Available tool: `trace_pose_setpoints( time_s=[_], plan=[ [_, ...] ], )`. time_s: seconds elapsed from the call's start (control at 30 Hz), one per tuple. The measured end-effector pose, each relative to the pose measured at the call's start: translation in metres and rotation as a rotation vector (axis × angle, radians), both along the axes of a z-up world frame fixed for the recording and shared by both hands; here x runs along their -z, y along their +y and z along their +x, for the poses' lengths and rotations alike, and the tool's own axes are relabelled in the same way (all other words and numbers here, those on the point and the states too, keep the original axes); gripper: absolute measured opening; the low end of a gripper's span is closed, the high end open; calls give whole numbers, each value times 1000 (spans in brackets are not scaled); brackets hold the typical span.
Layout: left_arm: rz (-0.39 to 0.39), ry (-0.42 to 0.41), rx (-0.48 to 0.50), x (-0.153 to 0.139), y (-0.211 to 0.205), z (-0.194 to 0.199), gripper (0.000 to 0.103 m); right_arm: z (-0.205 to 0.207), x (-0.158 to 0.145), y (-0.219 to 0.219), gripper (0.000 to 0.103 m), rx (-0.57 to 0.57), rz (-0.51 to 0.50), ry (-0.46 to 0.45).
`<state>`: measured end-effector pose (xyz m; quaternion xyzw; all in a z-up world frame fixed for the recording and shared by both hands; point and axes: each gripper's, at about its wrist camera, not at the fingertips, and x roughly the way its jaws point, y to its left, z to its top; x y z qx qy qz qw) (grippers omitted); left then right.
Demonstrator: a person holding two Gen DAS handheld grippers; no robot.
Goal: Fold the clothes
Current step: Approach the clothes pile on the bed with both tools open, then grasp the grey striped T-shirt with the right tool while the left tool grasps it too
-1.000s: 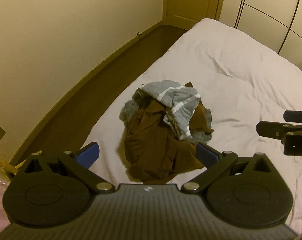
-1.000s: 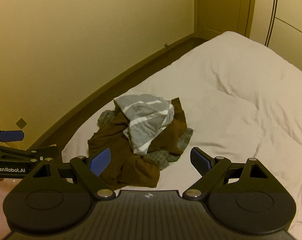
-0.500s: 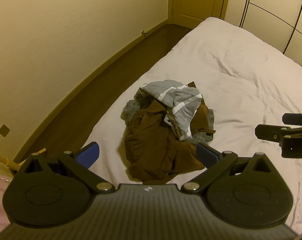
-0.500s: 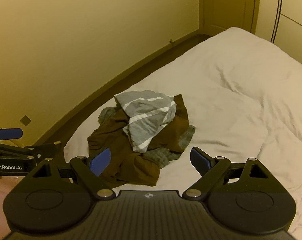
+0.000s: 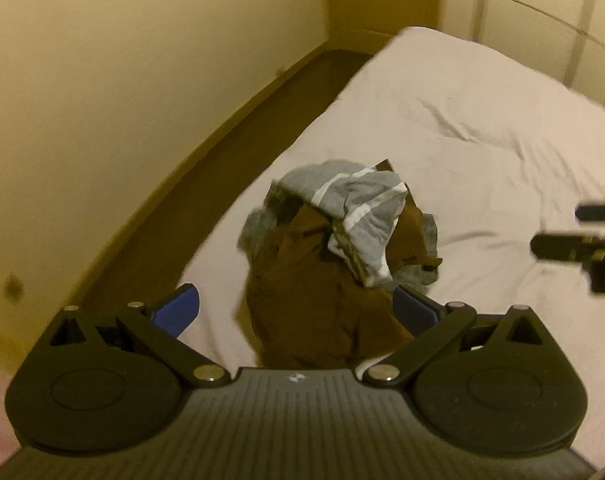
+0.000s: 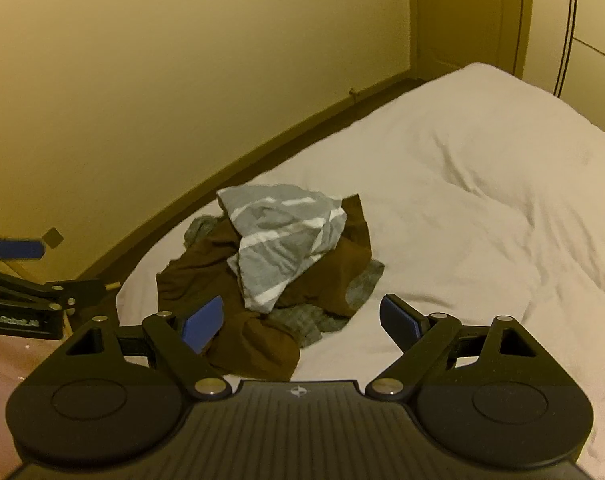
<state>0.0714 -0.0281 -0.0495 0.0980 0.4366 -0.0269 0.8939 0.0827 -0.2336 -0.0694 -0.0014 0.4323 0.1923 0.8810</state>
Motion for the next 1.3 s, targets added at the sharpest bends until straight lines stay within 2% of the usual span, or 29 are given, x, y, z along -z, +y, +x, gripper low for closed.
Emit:
trace_pose_setpoints(
  time_s=[0.07, 0.2, 0.33, 0.5, 0.6, 0.63, 0.77, 0.8, 0.83, 0.87, 0.9, 0.93, 0.97, 1.17, 1.3],
  plan=[
    [53, -26, 104, 8, 0, 15, 101, 7, 6, 4, 82, -5, -11, -1],
    [79, -35, 286, 28, 7, 58, 101, 25, 23, 16, 70, -11, -29, 13],
    [115, -24, 483, 57, 14, 108, 91, 44, 45, 39, 68, -5, -39, 44],
    [341, -23, 742, 114, 17, 157, 79, 72, 85, 79, 64, -32, -54, 59],
    [416, -14, 838, 143, 23, 184, 71, 88, 106, 98, 61, -37, -45, 81],
    [429, -15, 861, 150, 24, 192, 68, 94, 113, 104, 61, -38, -41, 88],
    [440, -13, 935, 172, 24, 216, 34, 101, 110, 104, 60, -12, -40, 78],
    [435, -9, 953, 176, 24, 221, 29, 103, 108, 104, 59, -5, -39, 75],
    [427, -13, 965, 176, 23, 223, 16, 104, 107, 104, 56, 2, -39, 72],
    [412, -34, 968, 167, 23, 220, 7, 106, 106, 104, 48, 9, -39, 69],
    [396, -55, 971, 157, 23, 217, 5, 108, 105, 103, 35, 15, -38, 66],
    [381, -76, 974, 148, 22, 214, 3, 110, 104, 103, 30, 22, -38, 63],
    [366, -97, 977, 139, 22, 212, 2, 111, 103, 103, 12, 29, -38, 60],
    [272, -223, 990, 83, 19, 194, 2, 121, 96, 102, 7, 70, -35, 42],
    [210, -306, 997, 46, 18, 183, 2, 64, 51, 54, 6, 222, -71, -22]
  ],
)
